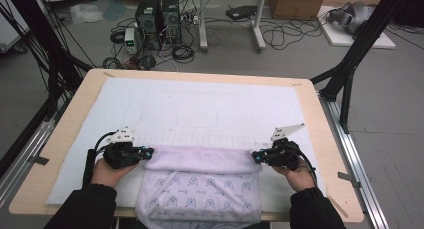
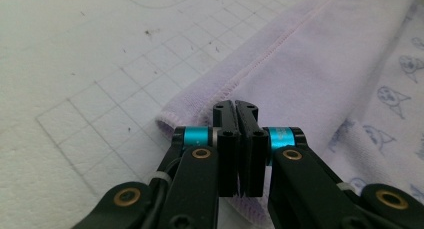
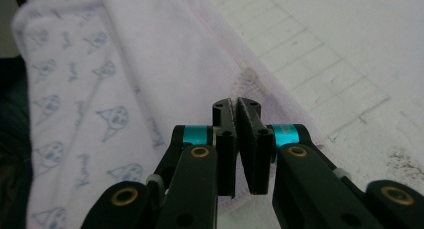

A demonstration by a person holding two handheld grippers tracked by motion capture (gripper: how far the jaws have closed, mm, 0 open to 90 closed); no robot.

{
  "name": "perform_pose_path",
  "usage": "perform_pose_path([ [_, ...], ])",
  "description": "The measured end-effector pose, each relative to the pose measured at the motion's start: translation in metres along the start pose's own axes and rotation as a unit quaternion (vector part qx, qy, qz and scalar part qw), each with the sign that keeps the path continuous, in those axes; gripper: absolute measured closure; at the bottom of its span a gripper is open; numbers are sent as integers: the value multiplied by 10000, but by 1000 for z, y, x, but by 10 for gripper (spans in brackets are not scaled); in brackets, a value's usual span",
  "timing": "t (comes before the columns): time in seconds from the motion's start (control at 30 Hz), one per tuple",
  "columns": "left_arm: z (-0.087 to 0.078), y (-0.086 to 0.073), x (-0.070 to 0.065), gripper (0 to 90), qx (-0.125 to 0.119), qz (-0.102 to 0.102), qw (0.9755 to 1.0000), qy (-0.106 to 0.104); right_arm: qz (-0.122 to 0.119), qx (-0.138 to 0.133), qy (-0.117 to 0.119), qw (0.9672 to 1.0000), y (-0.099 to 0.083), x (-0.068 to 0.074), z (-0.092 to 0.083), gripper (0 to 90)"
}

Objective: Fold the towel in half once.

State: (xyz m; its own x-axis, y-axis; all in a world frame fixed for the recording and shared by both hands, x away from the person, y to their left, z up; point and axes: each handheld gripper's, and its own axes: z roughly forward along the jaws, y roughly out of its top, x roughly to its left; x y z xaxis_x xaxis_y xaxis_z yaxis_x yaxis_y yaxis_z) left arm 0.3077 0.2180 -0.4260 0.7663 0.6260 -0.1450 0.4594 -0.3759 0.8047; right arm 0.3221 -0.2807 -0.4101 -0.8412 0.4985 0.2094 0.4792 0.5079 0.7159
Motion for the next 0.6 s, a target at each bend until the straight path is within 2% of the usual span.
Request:
perform_pose_path([
  [0.13,-8,3,-2,882,-96,22,9999,31,-25,-165,-35,9999,-2,3,-11,859],
  [0.3,-20,0,-8,885,-261,59,9996,17,-92,-323,37,9994,-3,10,-19,861],
  [0.37,-28,-1,-12,896,-379,120,9992,91,-141,-390,58,9991,-5,14,-22,863],
  [0.43,-39,-5,-19,896,-583,108,9982,49,-181,-501,162,9985,-8,21,-28,864],
  [0.5,-48,-9,-25,897,-615,180,9979,67,-273,-577,227,9977,-12,30,-35,866],
  [0.53,-52,-13,-29,896,-629,177,9979,7,-277,-582,296,9975,-16,35,-38,866],
  [0.6,-56,-19,-34,896,-499,245,9984,-92,-328,-497,390,9975,-25,44,-40,857],
])
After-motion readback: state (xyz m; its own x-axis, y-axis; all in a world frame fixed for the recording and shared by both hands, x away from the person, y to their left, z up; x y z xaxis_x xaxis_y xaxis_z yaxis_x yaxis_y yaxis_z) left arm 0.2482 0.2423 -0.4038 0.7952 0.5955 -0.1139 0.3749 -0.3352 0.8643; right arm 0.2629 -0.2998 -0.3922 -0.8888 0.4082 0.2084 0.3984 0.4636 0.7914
